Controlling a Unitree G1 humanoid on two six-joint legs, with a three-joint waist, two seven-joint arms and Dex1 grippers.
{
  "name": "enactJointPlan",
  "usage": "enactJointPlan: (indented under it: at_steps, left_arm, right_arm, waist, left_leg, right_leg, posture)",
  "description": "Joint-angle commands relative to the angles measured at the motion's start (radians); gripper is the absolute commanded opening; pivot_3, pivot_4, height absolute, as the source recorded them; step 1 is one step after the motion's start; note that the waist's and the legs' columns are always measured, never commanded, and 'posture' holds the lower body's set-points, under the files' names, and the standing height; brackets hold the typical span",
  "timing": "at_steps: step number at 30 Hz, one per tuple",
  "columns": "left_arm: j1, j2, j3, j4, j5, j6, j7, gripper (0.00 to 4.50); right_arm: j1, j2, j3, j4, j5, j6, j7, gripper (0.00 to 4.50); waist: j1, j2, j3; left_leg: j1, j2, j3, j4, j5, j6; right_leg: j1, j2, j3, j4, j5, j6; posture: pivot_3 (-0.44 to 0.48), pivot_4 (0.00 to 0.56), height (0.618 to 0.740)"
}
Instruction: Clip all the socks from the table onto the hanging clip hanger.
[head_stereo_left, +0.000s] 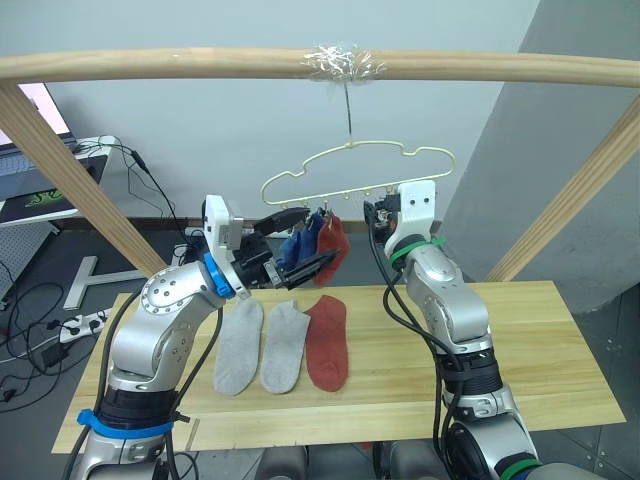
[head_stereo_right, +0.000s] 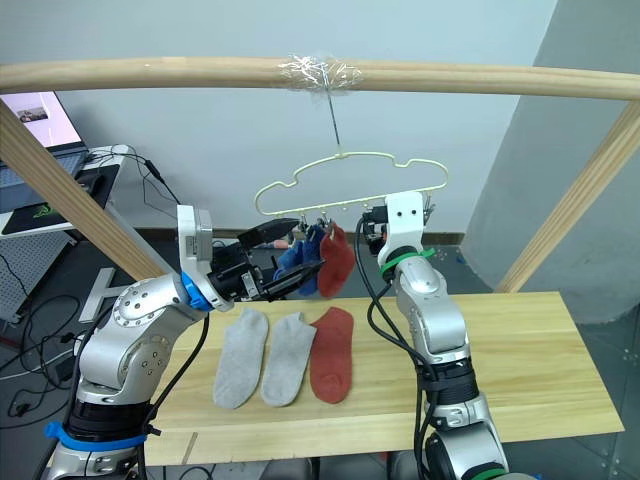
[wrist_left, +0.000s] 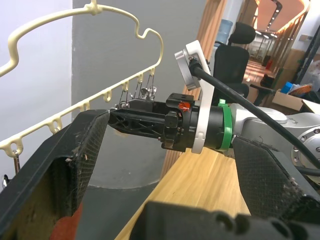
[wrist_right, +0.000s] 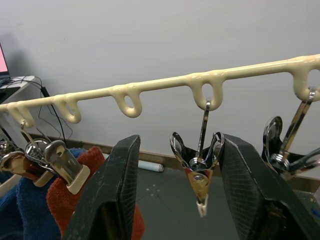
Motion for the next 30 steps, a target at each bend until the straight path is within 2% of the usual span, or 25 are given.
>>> enactJointPlan:
  at_steps: [1, 25, 28, 30]
  left_arm:
    - [-0.01, -0.002, 0.018, -0.034, -0.008, -0.008, 0.008, 4.5]
    - [-0.007, -0.004, 0.008, -0.046, -0.007, -0.007, 0.018, 4.5]
    - [-0.006, -0.004, 0.008, -0.05, -0.008, -0.004, 0.02, 4.5]
    - [-0.005, -0.005, 0.007, -0.05, -0.008, -0.003, 0.02, 4.5]
  right_arm:
    - [-0.023, 0.002, -0.005, -0.024, 0.011, -0.026, 0.005, 2.41]
    - [-0.041, 0.015, -0.011, -0.002, 0.013, -0.039, 0.004, 2.41]
    - [-0.04, 0.016, -0.011, -0.004, 0.014, -0.042, 0.006, 1.8]
    - [-0.042, 0.015, -0.01, -0.004, 0.014, -0.045, 0.008, 1.11]
  waist:
    - [0.0, 0.0, 0.0]
    - [0.0, 0.001, 0.001]
    - [0.0, 0.001, 0.001]
    - [0.0, 0.001, 0.001]
  left_leg:
    - [0.0, 0.0, 0.0, 0.0, 0.0, 0.0]
    - [0.0, 0.0, 0.0, -0.001, 0.0, 0.0]
    - [0.0, 0.0, 0.0, -0.001, 0.0, 0.0]
    - [0.0, 0.0, 0.0, -0.001, 0.0, 0.0]
  right_leg:
    - [0.0, 0.0, 0.0, 0.0, 0.0, 0.0]
    - [0.0, 0.0, 0.0, -0.001, 0.0, 0.0]
    - [0.0, 0.0, 0.0, -0.001, 0.0, 0.0]
    - [0.0, 0.0, 0.0, -0.001, 0.0, 0.0]
  posture:
    - [0.203, 0.158, 0.74]
    - [0.203, 0.164, 0.74]
    - [0.203, 0.164, 0.74]
    - [0.203, 0.164, 0.74]
